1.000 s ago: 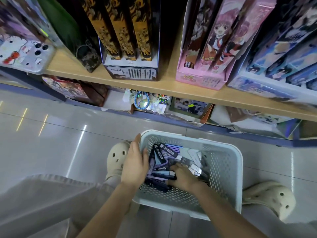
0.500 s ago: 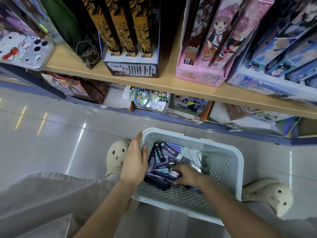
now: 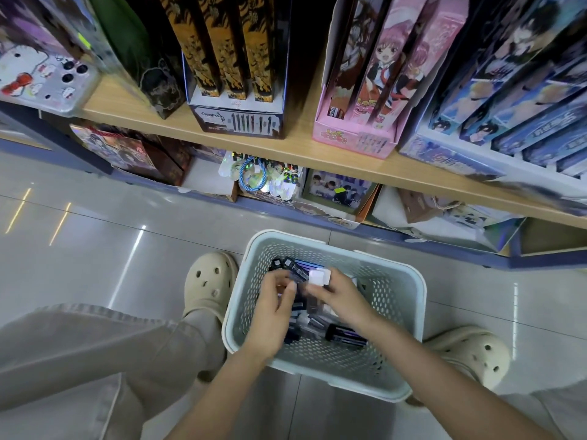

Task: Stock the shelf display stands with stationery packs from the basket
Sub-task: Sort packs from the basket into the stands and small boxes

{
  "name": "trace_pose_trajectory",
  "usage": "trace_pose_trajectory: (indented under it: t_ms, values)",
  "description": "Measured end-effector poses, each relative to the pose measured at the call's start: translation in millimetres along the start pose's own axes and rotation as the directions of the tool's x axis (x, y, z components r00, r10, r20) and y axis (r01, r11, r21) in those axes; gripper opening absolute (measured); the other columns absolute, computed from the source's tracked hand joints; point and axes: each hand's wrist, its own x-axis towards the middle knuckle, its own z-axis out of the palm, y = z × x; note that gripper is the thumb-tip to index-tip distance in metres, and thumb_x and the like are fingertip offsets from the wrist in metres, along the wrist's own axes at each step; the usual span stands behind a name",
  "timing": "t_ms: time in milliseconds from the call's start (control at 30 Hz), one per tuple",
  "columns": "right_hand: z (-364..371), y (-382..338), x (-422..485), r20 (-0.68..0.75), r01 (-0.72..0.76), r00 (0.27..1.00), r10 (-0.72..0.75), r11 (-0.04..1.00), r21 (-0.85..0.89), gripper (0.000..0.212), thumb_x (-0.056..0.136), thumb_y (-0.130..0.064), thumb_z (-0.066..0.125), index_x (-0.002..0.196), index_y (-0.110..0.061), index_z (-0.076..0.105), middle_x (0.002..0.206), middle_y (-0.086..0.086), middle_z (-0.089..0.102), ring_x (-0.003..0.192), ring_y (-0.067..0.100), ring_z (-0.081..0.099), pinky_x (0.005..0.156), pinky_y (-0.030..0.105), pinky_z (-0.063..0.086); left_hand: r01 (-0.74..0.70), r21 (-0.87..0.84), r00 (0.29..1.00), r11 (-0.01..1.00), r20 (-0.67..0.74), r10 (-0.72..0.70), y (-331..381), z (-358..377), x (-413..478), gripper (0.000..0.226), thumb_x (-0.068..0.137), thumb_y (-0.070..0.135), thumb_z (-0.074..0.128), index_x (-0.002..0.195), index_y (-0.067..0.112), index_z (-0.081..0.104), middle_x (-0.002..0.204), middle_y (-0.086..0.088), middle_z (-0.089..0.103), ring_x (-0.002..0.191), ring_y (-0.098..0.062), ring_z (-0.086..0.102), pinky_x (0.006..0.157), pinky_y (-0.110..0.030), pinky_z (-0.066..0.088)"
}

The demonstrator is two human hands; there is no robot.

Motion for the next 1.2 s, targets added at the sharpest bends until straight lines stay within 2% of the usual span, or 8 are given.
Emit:
trace_pose_trajectory:
  t_ms: [100, 167, 333, 467, 600, 767, 933, 1200]
  values:
    - [5.5, -18.2, -9.6, 0.039, -0.031, 0.999, 0.025, 0.984, 0.177, 0.018, 0.096, -0.022, 0.052, 0.112, -0.013, 0.055, 0.109, 0.000, 0.064, 0.100, 0.010, 0.060, 0.090, 0.026, 0.049, 0.116, -0.100, 0.988, 0.988, 0.118, -0.104, 12.2, 6.0, 0.5, 0.037, 0.098, 0.038, 0.028, 0.123, 0.014, 0.042, 0.115, 0.004, 0.055, 0.100, 0.002, 0.053, 0.074, -0.002, 0.041]
    - [7.1, -25.8, -14.7, 0.063, -0.052, 0.997, 0.042, 0.987, 0.155, 0.028, 0.099, -0.031, 0.046, 0.121, -0.015, 0.054, 0.117, -0.006, 0.062, 0.105, 0.000, 0.057, 0.086, 0.017, 0.046, 0.131, -0.122, 0.983, 0.984, 0.145, -0.112, 15.5, 6.2, 2.2, 0.045, 0.096, 0.042, 0.026, 0.131, 0.015, 0.035, 0.120, 0.009, 0.050, 0.100, 0.010, 0.051, 0.073, -0.004, 0.044]
    - [4.0, -30.7, -22.7, 0.131, -0.098, 0.988, 0.081, 0.986, 0.132, 0.023, 0.100, -0.031, 0.041, 0.118, -0.030, 0.055, 0.114, -0.016, 0.061, 0.101, -0.006, 0.058, 0.075, 0.004, 0.044, 0.224, -0.101, 0.942, 0.969, 0.276, -0.189, 7.7, 4.9, 9.3, 0.069, 0.088, 0.047, 0.046, 0.147, 0.018, 0.025, 0.126, -0.003, 0.057, 0.113, -0.013, 0.057, 0.101, -0.035, 0.046]
    - [-10.3, -24.2, -27.7, 0.146, -0.079, 0.988, 0.048, 0.975, 0.209, 0.035, 0.098, -0.045, 0.028, 0.115, -0.035, 0.056, 0.115, -0.017, 0.062, 0.107, -0.004, 0.058, 0.089, 0.012, 0.046, 0.140, -0.075, 0.937, 0.987, 0.334, -0.107, 0.3, 0.6, 8.5, 0.029, 0.097, 0.016, 0.050, 0.126, 0.022, 0.047, 0.104, 0.008, 0.065, 0.098, -0.005, 0.061, 0.088, -0.018, 0.046]
    - [-27.0, 20.0, -9.0, -0.059, -0.063, 0.997, 0.051, 0.976, -0.210, 0.028, 0.099, -0.028, 0.044, 0.122, -0.015, 0.054, 0.124, 0.002, 0.059, 0.114, 0.017, 0.056, 0.100, 0.028, 0.042, 0.197, -0.133, 0.959, 0.971, 0.229, -0.163, -5.3, -5.3, 8.3, 0.010, 0.098, 0.012, 0.048, 0.102, 0.020, 0.052, 0.094, 0.006, 0.065, 0.090, -0.011, 0.065, 0.081, -0.020, 0.050]
    - [-32.9, 88.2, 2.9, 0.114, -0.135, 0.948, 0.299, 0.698, -0.703, 0.053, 0.086, -0.014, 0.067, 0.135, -0.010, 0.047, 0.131, 0.006, 0.057, 0.117, 0.022, 0.056, 0.098, 0.026, 0.042, 0.288, -0.284, 0.951, 0.914, 0.195, -0.240, -9.2, -8.0, 7.7, 0.010, 0.100, 0.005, 0.041, 0.102, 0.013, 0.047, 0.084, -0.007, 0.064, 0.068, -0.015, 0.068, 0.070, -0.028, 0.058]
    - [-23.6, 99.1, 5.1, 0.169, -0.065, 0.943, 0.285, 0.658, -0.750, 0.041, 0.080, -0.018, 0.073, 0.118, -0.011, 0.058, 0.119, 0.005, 0.063, 0.109, 0.020, 0.059, 0.092, 0.024, 0.044, 0.281, -0.290, 0.955, 0.915, 0.177, -0.237, -11.4, -9.2, 10.6, 0.011, 0.099, 0.005, 0.041, 0.102, 0.014, 0.047, 0.084, -0.008, 0.064, 0.066, -0.015, 0.068, 0.070, -0.028, 0.057]
    - [-19.6, 102.5, 3.9, 0.189, -0.032, 0.945, 0.268, 0.647, -0.762, 0.038, 0.090, -0.018, 0.061, 0.124, -0.008, 0.051, 0.124, 0.008, 0.058, 0.114, 0.023, 0.054, 0.098, 0.027, 0.041, 0.298, -0.255, 0.951, 0.920, 0.166, -0.262, -12.8, -6.7, 10.7, 0.011, 0.100, 0.007, 0.040, 0.103, 0.015, 0.047, 0.085, -0.004, 0.065, 0.069, -0.016, 0.069, 0.073, -0.032, 0.056]
